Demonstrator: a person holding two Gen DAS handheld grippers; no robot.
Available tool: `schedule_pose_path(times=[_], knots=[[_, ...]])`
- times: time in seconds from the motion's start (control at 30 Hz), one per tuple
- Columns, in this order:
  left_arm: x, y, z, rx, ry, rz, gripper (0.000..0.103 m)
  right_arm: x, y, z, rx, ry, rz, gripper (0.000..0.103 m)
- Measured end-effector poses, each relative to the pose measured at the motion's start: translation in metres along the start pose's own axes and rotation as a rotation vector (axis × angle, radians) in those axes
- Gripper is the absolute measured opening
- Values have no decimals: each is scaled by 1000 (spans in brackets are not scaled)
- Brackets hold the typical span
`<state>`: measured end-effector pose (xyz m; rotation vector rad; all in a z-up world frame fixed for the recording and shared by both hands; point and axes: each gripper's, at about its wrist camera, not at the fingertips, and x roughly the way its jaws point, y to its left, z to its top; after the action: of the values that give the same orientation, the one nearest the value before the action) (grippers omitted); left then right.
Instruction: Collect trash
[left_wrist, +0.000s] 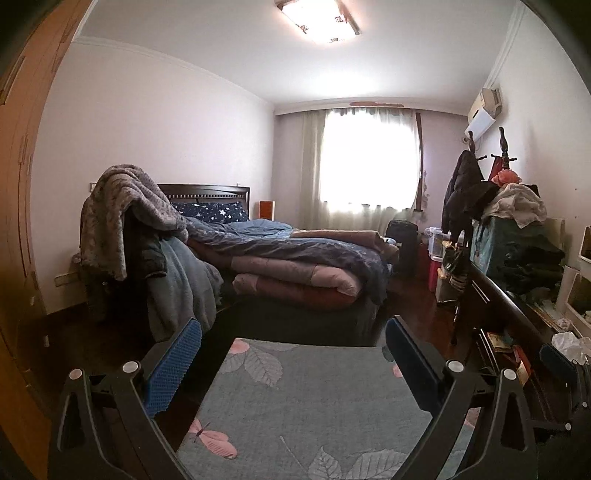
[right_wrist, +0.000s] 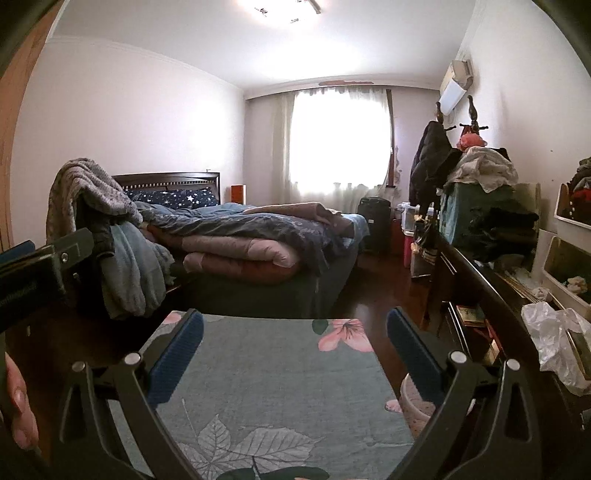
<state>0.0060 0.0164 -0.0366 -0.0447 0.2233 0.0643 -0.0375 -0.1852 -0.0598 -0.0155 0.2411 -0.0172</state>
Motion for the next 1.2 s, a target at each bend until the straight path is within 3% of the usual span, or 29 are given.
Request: schedule_pose_path(times=[1.2], knots=[[8, 0, -1, -4, 14, 10, 99, 14, -10, -8, 33, 16, -13, 100]])
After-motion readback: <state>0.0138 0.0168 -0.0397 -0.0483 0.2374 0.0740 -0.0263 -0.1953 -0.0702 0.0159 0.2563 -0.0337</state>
